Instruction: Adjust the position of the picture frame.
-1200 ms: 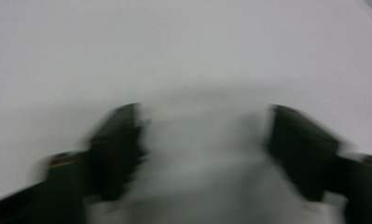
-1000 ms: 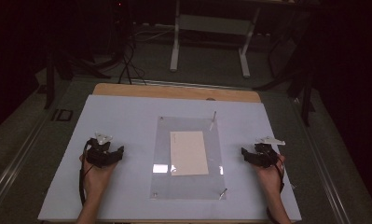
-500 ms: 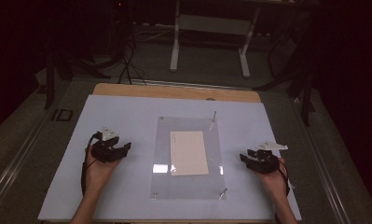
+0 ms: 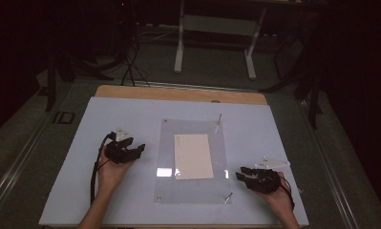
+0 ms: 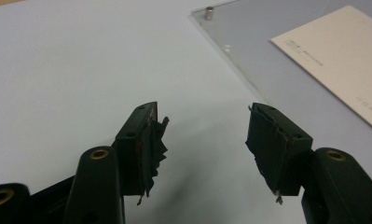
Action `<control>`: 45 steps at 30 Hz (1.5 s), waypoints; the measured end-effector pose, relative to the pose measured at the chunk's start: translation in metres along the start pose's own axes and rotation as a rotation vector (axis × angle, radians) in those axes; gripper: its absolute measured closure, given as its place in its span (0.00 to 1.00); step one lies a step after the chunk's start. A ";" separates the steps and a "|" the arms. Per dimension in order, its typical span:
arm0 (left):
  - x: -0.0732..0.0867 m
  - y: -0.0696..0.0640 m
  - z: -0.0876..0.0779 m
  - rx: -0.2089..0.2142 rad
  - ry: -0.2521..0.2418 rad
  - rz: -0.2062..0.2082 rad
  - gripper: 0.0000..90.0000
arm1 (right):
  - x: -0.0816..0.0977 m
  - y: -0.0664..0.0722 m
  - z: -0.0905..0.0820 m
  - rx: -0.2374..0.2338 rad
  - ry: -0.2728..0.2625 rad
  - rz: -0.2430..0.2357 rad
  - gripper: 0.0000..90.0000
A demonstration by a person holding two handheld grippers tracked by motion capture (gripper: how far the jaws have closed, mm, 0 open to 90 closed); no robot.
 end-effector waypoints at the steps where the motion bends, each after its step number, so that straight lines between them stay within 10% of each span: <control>1: -0.001 -0.001 0.000 0.002 0.001 0.003 0.48 | 0.001 0.004 0.000 -0.009 0.003 -0.009 0.72; 32: -0.030 -0.024 0.028 0.071 -0.025 0.050 0.50 | 0.042 0.056 -0.013 -0.247 0.112 -0.244 0.76; 45: -0.055 -0.039 0.051 0.110 -0.064 0.053 0.51 | 0.037 0.072 -0.004 -0.096 -0.002 -0.190 0.94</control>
Point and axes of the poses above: each handheld gripper's, and its own axes: z roughly forward along the jaws, x roughly out of its underside, y roughly to its left, the point moved 4 cm from there along z, roughly forward along the jaws, and after that the axes turned 11 degrees about z, right-handed, at the moved point
